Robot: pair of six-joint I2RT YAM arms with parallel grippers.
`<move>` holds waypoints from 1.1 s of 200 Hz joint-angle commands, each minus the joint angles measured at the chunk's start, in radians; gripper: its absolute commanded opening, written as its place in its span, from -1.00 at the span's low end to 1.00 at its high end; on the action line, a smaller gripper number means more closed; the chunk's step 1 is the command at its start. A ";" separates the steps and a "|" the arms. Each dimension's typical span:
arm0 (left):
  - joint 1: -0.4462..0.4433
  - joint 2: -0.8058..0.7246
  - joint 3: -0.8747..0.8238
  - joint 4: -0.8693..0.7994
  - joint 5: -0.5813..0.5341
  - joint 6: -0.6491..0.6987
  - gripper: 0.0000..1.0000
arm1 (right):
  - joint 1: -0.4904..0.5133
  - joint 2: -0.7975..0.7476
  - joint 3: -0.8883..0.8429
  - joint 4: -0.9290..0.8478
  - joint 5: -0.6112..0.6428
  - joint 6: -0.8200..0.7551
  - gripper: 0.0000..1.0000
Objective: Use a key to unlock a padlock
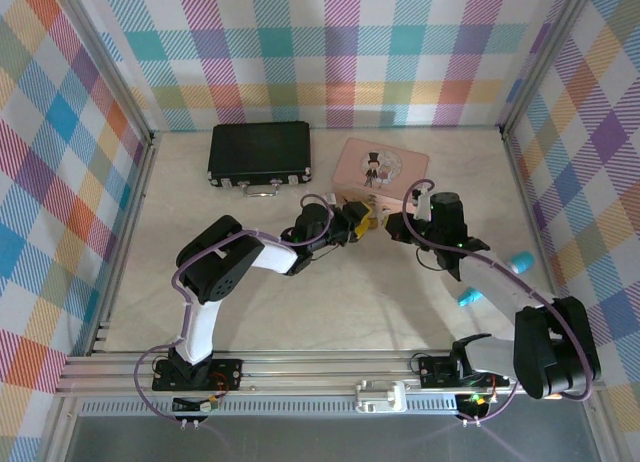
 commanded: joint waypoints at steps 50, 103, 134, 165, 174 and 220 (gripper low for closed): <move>-0.019 -0.040 0.020 -0.059 -0.030 -0.226 -0.03 | 0.032 0.054 0.022 0.201 -0.172 -0.059 -1.00; -0.028 -0.038 0.021 -0.058 -0.059 -0.246 -0.09 | 0.052 0.036 -0.006 0.185 -0.162 -0.079 -1.00; -0.031 -0.041 0.029 -0.051 -0.048 -0.247 -0.23 | 0.054 0.029 -0.026 0.197 -0.156 -0.081 -1.00; -0.032 -0.033 0.017 -0.027 -0.055 -0.256 -0.50 | 0.055 0.022 -0.038 0.207 -0.155 -0.078 -1.00; -0.031 -0.030 0.013 -0.017 -0.057 -0.262 -0.51 | 0.055 0.020 -0.040 0.205 -0.156 -0.077 -1.00; -0.029 -0.014 0.009 0.009 -0.062 -0.267 -0.80 | 0.055 0.000 -0.042 0.180 -0.157 -0.085 -1.00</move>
